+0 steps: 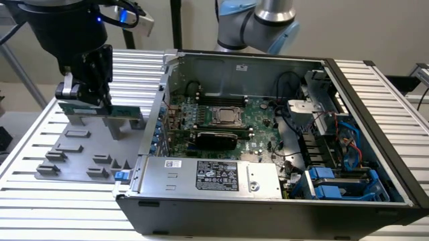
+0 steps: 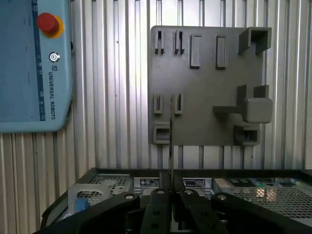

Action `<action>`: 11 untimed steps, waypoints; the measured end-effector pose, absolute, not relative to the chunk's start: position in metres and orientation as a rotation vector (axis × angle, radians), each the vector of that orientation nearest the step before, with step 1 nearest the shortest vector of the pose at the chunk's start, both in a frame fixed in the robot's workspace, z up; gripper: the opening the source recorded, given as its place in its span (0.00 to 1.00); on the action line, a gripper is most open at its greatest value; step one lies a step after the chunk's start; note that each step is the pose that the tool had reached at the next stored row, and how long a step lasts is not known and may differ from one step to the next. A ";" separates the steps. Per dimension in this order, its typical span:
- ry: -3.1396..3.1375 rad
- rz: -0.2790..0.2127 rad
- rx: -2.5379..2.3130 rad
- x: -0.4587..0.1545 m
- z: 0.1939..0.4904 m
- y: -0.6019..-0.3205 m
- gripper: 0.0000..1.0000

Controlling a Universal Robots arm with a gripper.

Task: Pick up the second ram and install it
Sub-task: 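Pick up the second ram and move it above second insertion slot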

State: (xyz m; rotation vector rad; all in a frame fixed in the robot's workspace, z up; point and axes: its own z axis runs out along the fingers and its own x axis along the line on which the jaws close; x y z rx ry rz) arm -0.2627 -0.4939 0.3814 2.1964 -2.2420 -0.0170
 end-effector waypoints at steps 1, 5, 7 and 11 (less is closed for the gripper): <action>-2.242 -0.017 2.197 -0.259 0.383 -0.493 0.14; -2.242 -0.017 2.196 -0.242 0.387 -0.491 0.14; -2.242 -0.017 2.197 -0.235 0.388 -0.490 0.14; -2.242 -0.017 2.197 -0.221 0.389 -0.486 0.14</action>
